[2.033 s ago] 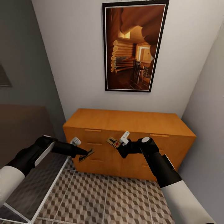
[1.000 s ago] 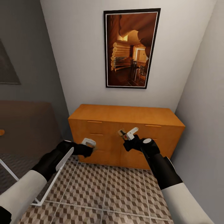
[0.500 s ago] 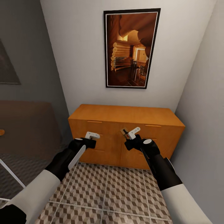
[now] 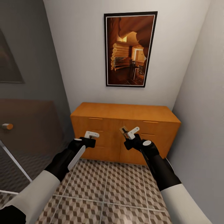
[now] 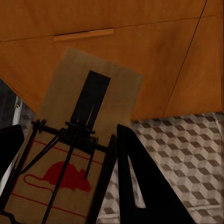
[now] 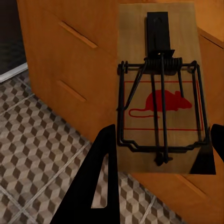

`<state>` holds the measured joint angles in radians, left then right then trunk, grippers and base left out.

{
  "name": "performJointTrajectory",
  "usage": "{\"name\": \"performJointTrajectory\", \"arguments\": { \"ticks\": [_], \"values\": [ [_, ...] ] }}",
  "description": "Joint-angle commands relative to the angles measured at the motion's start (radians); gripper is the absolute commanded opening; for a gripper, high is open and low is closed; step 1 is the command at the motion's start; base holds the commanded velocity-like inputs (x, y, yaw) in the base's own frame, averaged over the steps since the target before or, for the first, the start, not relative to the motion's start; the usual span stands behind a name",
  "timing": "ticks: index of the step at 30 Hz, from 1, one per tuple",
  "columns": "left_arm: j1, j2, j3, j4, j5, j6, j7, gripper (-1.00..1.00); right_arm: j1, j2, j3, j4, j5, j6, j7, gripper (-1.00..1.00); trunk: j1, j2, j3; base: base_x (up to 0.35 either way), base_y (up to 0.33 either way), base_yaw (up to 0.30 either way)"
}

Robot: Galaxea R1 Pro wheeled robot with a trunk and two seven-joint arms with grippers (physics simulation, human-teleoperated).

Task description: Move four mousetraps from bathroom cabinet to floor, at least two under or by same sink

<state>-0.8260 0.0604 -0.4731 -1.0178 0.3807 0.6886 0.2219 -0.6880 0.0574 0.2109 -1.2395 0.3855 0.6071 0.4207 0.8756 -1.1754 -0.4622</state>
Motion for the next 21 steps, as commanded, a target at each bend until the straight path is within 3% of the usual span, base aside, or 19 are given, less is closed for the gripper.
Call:
{"name": "performJointTrajectory", "arguments": {
  "ticks": [1,13,14,16,17,21],
  "values": [
    [-0.001,0.001,-0.004,-0.001,0.010,0.003,0.008,-1.00,0.000,0.000,-0.001,0.000,0.009,-0.007,0.011,-1.00,-0.001,-0.001,-0.001,-0.254,0.000,0.000],
    [-0.001,-0.003,-0.004,0.002,0.017,0.004,0.004,-1.00,0.013,0.001,0.001,0.004,0.009,-0.028,0.013,-1.00,-0.001,-0.001,-0.001,-0.042,0.000,0.000],
    [0.000,-0.002,-0.005,0.003,0.136,0.000,0.004,-1.00,0.017,0.001,0.001,0.014,0.010,-0.028,0.012,-1.00,-0.001,-0.001,-0.001,0.000,0.000,0.000],
    [0.000,-0.001,-0.005,0.003,0.158,0.000,0.004,-1.00,0.018,0.001,0.001,0.014,0.010,-0.028,0.012,-1.00,-0.001,-0.001,-0.001,0.000,0.000,0.000],
    [0.001,-0.020,-0.007,0.116,0.184,-0.011,0.005,-1.00,0.032,-0.002,-0.001,0.109,0.008,-0.027,0.013,-1.00,-0.001,-0.001,-0.001,0.000,0.000,0.000],
    [0.001,-0.058,-0.008,0.181,0.181,-0.020,0.005,-1.00,0.039,-0.008,-0.002,0.200,0.009,-0.028,0.010,-1.00,-0.001,-0.001,-0.001,0.000,0.000,0.000]
  ]
}}
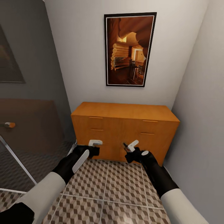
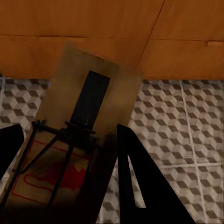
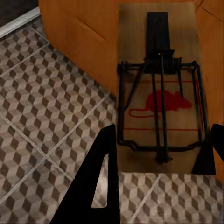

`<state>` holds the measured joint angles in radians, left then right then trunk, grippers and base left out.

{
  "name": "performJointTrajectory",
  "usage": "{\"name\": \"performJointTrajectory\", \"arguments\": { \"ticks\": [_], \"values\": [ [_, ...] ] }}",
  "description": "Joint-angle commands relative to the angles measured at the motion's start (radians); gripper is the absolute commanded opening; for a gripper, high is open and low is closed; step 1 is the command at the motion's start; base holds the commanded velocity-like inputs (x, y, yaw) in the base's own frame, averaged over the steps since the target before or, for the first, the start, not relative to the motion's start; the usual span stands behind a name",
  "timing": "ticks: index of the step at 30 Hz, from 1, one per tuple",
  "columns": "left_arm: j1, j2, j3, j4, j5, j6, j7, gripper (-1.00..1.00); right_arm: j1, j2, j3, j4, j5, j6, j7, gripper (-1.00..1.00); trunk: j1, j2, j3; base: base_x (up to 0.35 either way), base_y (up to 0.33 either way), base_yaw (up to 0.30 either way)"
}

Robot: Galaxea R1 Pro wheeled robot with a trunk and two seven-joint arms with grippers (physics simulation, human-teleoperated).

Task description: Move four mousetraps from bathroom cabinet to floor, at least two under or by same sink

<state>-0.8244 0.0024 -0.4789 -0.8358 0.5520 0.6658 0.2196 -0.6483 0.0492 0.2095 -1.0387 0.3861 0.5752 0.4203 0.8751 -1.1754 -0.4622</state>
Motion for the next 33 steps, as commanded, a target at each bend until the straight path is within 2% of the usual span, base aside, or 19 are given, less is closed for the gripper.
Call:
{"name": "performJointTrajectory", "arguments": {
  "ticks": [1,6,10,14,16,18,21,25,33],
  "values": [
    [-0.001,-0.003,-0.003,0.017,0.010,0.001,0.007,-1.00,0.000,0.000,-0.001,0.016,0.009,0.004,0.009,-1.00,0.000,-0.001,-0.001,0.000,0.000,0.000],
    [0.000,-0.013,-0.036,0.118,0.008,-0.042,0.007,-1.00,0.001,-0.001,-0.001,0.094,0.008,0.000,0.009,-1.00,0.000,-0.001,-0.001,0.000,0.000,0.000],
    [0.015,-0.020,-0.079,0.267,0.010,-0.131,0.006,-1.00,0.001,-0.001,-0.007,0.244,0.008,-0.074,0.008,-1.00,0.000,-0.001,-0.001,0.000,0.000,0.000],
    [0.035,-0.040,-0.096,0.402,0.011,-0.285,0.002,-1.00,0.001,0.003,-0.067,0.402,0.008,-0.223,-0.012,-1.00,0.000,-0.001,-0.001,0.000,0.000,0.000],
    [0.048,-0.047,-0.098,0.450,0.011,-0.329,0.000,-1.00,0.001,0.001,-0.100,0.460,0.008,-0.270,-0.034,-1.00,0.000,-0.001,-0.001,0.000,0.000,0.000],
    [0.063,-0.050,-0.099,0.477,0.011,-0.348,-0.001,-1.00,0.001,0.000,-0.121,0.507,0.008,-0.300,-0.045,-1.00,0.000,-0.001,-0.001,0.000,0.000,0.000],
    [0.086,-0.051,-0.099,0.492,0.010,-0.358,-0.003,-1.00,0.001,0.000,-0.133,0.568,0.008,-0.328,-0.050,-1.00,0.000,-0.001,-0.001,0.000,0.000,0.000],
    [0.120,-0.047,-0.099,0.498,0.008,-0.367,-0.003,-1.00,0.001,-0.001,-0.137,0.642,0.008,-0.361,-0.052,-1.00,0.000,-0.001,-0.001,0.000,0.000,0.000],
    [0.159,-0.045,-0.101,0.548,0.008,-0.470,-0.003,-1.00,0.001,-0.005,-0.139,0.780,0.008,-0.453,-0.056,-1.00,0.000,-0.001,-0.001,0.000,0.000,0.000]
  ]
}}
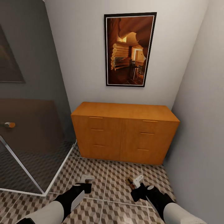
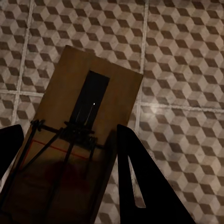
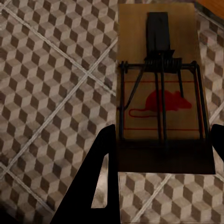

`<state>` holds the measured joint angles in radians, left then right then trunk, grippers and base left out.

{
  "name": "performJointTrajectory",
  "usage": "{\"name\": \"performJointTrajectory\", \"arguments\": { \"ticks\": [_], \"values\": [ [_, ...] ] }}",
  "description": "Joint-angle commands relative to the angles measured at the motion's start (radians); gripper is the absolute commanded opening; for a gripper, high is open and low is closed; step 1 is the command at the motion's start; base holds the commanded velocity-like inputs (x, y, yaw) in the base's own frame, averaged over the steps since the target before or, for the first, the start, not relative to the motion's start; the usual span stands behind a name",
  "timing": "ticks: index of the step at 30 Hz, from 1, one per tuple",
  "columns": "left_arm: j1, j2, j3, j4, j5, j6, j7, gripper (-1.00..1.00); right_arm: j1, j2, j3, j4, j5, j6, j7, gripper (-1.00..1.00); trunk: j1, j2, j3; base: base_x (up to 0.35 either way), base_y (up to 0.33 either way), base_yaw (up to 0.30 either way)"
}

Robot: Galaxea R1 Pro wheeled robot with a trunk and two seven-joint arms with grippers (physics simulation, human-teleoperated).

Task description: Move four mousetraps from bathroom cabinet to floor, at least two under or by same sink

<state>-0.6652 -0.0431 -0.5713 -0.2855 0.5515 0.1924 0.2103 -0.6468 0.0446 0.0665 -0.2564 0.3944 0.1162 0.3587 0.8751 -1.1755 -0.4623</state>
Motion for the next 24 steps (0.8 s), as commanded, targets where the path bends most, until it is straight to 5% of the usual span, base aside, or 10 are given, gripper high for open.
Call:
{"name": "performJointTrajectory", "arguments": {
  "ticks": [1,8,13,24],
  "values": [
    [0.001,0.001,-0.008,0.006,0.008,-0.005,0.006,-1.00,0.000,-0.001,0.004,0.019,0.000,-0.014,0.005,-1.00,0.000,-0.001,-0.001,0.000,0.000,0.000],
    [0.037,0.004,-0.008,0.031,0.006,-0.061,0.006,-1.00,0.001,-0.004,0.004,0.117,0.000,-0.147,0.005,-1.00,0.000,-0.001,-0.001,0.000,0.000,0.000],
    [0.072,0.005,-0.009,0.034,0.005,-0.134,0.006,-1.00,0.010,-0.004,0.004,0.136,0.000,-0.160,0.005,-1.00,0.000,-0.001,-0.001,0.000,0.000,0.000],
    [0.087,0.015,-0.009,0.075,0.007,-0.172,0.005,-1.00,0.036,-0.014,0.003,0.144,0.000,-0.171,0.003,-1.00,0.000,-0.001,-0.001,0.000,0.000,0.000]
  ]
}}
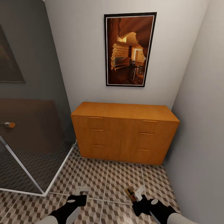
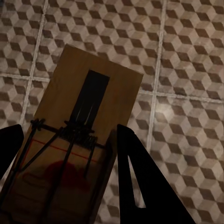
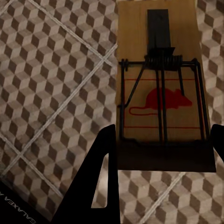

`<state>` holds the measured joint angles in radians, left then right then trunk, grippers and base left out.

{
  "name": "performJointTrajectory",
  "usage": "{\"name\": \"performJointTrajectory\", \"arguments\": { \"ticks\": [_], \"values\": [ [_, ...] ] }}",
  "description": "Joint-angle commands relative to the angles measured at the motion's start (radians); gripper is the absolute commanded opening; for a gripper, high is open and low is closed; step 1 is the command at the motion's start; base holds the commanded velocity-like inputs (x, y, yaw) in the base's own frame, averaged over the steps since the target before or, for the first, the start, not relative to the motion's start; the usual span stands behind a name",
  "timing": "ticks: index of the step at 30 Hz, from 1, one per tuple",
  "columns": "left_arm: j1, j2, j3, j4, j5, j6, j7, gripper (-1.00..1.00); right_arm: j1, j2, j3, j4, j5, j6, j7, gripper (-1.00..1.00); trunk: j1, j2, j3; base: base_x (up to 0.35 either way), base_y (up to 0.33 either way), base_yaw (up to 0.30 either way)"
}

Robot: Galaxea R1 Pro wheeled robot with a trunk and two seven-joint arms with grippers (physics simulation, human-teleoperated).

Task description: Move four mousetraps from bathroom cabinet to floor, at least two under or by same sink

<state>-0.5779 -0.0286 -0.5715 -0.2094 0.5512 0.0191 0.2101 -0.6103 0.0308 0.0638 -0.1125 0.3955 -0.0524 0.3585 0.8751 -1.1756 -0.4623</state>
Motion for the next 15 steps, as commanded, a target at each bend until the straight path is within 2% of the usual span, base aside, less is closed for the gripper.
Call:
{"name": "performJointTrajectory", "arguments": {
  "ticks": [1,9,11,12,15],
  "values": [
    [-0.001,0.000,-0.008,0.004,0.007,-0.001,0.001,-1.00,0.003,0.000,0.005,0.000,-0.001,-0.009,0.004,-1.00,0.000,-0.001,-0.001,0.000,0.000,0.000],
    [0.017,0.002,-0.008,0.033,0.009,-0.009,-0.047,-1.00,0.034,0.003,-0.005,0.004,-0.001,-0.068,-0.012,-1.00,0.000,-0.001,-0.001,0.000,0.000,0.000],
    [0.018,0.003,-0.008,0.048,0.009,-0.027,-0.049,-1.00,0.044,0.004,-0.007,0.014,-0.001,-0.074,-0.026,-1.00,0.000,-0.001,-0.001,0.000,0.000,0.000],
    [0.019,0.005,-0.007,0.094,0.010,-0.078,-0.051,-1.00,0.064,0.003,-0.008,0.034,-0.001,-0.084,-0.050,-1.00,0.000,-0.001,-0.001,0.000,0.000,0.000],
    [0.029,0.007,-0.007,0.121,0.012,-0.091,-0.052,-1.00,0.079,0.002,-0.009,0.047,-0.001,-0.118,-0.065,-1.00,0.000,-0.001,-0.001,0.000,0.000,0.000]
  ]
}}
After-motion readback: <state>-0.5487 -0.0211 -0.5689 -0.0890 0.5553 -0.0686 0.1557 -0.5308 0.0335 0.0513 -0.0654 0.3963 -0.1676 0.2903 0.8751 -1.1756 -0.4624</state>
